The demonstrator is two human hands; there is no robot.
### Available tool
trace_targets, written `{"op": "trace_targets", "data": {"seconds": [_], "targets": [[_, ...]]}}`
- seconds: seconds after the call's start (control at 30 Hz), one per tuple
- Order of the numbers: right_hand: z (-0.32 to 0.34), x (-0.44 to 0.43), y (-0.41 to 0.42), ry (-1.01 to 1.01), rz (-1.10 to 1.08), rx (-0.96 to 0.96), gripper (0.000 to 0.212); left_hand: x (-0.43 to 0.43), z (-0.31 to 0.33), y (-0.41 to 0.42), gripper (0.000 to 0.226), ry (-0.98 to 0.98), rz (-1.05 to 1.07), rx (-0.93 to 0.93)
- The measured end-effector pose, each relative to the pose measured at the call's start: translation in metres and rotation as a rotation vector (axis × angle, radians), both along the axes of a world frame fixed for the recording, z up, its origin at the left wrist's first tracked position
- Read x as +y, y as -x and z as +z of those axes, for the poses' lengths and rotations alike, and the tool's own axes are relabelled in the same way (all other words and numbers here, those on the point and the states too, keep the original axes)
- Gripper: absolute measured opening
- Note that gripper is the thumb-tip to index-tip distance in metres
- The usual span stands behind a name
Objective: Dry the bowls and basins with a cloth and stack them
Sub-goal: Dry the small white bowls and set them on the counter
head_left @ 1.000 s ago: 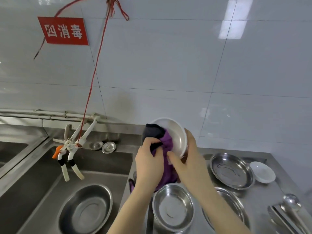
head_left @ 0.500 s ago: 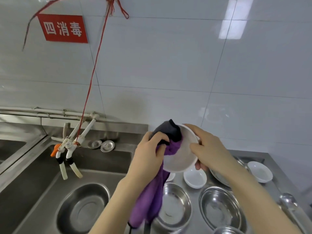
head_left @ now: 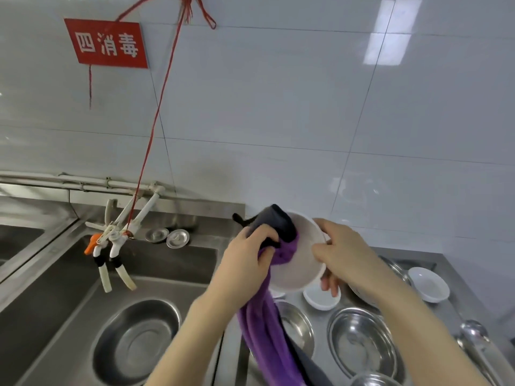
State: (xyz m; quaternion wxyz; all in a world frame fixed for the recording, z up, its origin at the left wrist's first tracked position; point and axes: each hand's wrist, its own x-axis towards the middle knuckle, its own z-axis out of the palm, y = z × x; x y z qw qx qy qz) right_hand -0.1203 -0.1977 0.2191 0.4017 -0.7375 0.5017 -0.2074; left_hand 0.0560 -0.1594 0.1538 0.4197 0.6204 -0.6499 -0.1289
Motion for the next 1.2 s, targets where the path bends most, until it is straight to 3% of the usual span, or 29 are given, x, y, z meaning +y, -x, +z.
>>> {"op": "trace_targets", "data": {"seconds": [0.07,0.13,0.23,0.3,0.47,0.53,0.63,0.9,1.0,1.07,1.2], "targets": [[0.009,-0.006,0.007,-0.084,0.097,0.114,0.046,-0.004,0.005,-0.007,0.021,-0.132,-0.146,-0.13],[0.012,-0.01,0.008,-0.09,0.103,0.132,0.047,-0.005,0.005,-0.005,0.023,-0.139,-0.144,-0.125],[0.004,-0.006,0.005,0.008,-0.057,-0.004,0.036,0.0,-0.003,0.002,0.039,-0.002,-0.062,-0.002],[-0.011,-0.002,0.003,0.091,-0.17,-0.082,0.04,0.003,-0.01,0.004,0.051,0.027,-0.039,0.059],[-0.057,0.034,-0.027,0.134,-0.15,-0.207,0.06,0.006,-0.017,0.015,0.045,0.015,0.27,0.406],[-0.062,0.04,-0.035,0.135,-0.216,-0.278,0.057,0.008,-0.021,0.023,0.041,-0.053,0.256,0.444],[-0.05,0.029,-0.027,0.105,-0.179,-0.188,0.054,0.012,-0.027,0.021,0.037,-0.156,0.137,0.354],[-0.005,0.002,0.006,-0.198,0.183,0.125,0.059,0.002,-0.017,-0.007,0.042,-0.198,-0.262,-0.037],[-0.017,0.003,0.001,-0.053,0.056,0.081,0.058,-0.004,-0.015,-0.009,0.041,-0.131,-0.151,0.022],[-0.028,0.008,-0.005,-0.003,-0.067,-0.057,0.053,-0.003,-0.012,-0.003,0.041,-0.114,-0.033,0.079],[-0.044,0.022,-0.022,0.172,-0.316,-0.255,0.044,0.015,-0.013,0.027,0.039,-0.02,0.226,0.323]]}}
